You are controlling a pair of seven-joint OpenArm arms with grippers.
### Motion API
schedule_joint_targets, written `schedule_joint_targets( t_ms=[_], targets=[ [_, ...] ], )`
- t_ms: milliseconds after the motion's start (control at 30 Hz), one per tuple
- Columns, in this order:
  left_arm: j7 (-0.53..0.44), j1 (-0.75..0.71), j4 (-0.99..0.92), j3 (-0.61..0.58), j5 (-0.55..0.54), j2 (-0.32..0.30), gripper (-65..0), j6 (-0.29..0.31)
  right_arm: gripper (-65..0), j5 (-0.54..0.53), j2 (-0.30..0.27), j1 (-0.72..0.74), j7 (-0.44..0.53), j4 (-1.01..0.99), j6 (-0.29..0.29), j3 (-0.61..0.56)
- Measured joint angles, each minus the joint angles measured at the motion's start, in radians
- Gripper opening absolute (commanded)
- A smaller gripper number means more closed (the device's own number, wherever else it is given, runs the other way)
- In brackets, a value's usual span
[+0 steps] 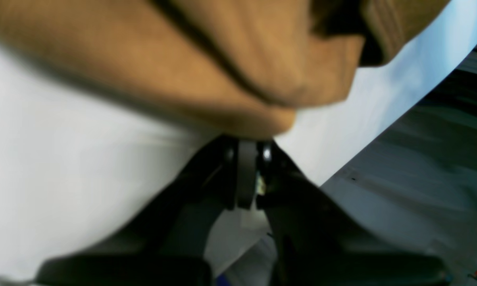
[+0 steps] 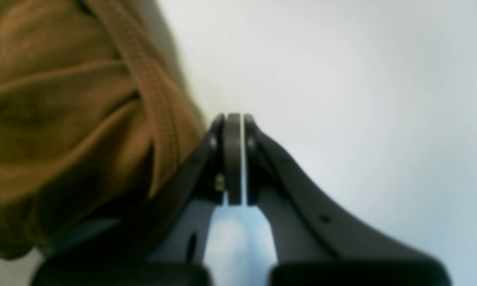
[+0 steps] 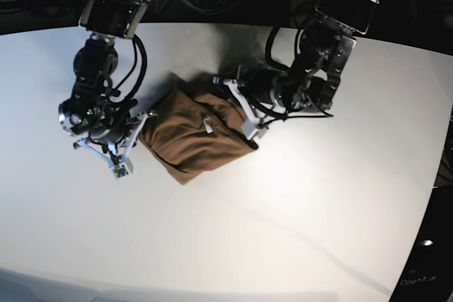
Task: Fold the T-shirt properly
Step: 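Lower both grippers to the bundle's sides and nudge it into shape, then press both grippers against opposite sides of the bundle to square it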
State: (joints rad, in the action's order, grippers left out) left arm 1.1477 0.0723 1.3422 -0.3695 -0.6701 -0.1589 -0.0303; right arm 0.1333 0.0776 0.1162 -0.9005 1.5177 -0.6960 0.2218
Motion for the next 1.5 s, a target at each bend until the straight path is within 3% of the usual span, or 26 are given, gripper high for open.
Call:
schedule_joint_targets(
  t_ms=[267,567,667,733,800,867,967,1200,1333,1500],
  targets=[
    [-0.06,0.074,-0.115,-0.006,-0.047,0.019,-63.2,0.026,-64.9,-0.013,-0.008,-0.07,0.037,-0.006,-0.003,-0.002],
    [-0.229,0.193,-0.267,-0.007,-0.024,0.031,-63.2,0.043,-64.9,-0.029,-0.011,-0.151,0.07,0.055,0.0,-0.004],
    [-0.32,0.233,-0.319,-0.014,0.003,0.029,-63.2,0.05,-64.9,-0.018,-0.012,-0.222,0.106,0.111,0.005,-0.026],
    [-0.426,0.272,-0.37,-0.015,0.076,0.028,-63.2,0.047,-64.9,-0.018,-0.014,-0.275,0.131,0.146,0.006,-0.053],
    [-0.518,0.323,-0.439,-0.008,0.138,0.019,-63.2,0.013,-64.9,-0.021,-0.011,-0.32,0.166,0.172,0.006,-0.061],
    [-0.542,0.356,-0.468,-0.005,0.157,0.003,-63.2,-0.009,-64.9,-0.025,-0.014,-0.348,0.182,0.188,0.007,-0.072],
    [-0.48,0.355,-0.416,0.013,0.185,-0.003,-63.2,-0.048,-64.9,-0.021,-0.014,-0.355,0.182,0.195,0.005,-0.074],
    [-0.056,0.198,-0.058,0.073,0.195,-0.047,-63.2,-0.074,-64.9,-0.021,-0.046,-0.349,0.177,0.193,-0.003,-0.077],
    [0.011,0.109,0.05,0.062,0.171,-0.049,-63.2,-0.06,-64.9,-0.013,-0.05,-0.325,0.161,0.188,-0.003,-0.077],
    [0.014,0.134,-0.015,0.066,0.133,-0.05,-63.2,-0.059,-64.9,-0.012,-0.05,-0.321,0.155,0.186,-0.003,-0.081]
  ],
)
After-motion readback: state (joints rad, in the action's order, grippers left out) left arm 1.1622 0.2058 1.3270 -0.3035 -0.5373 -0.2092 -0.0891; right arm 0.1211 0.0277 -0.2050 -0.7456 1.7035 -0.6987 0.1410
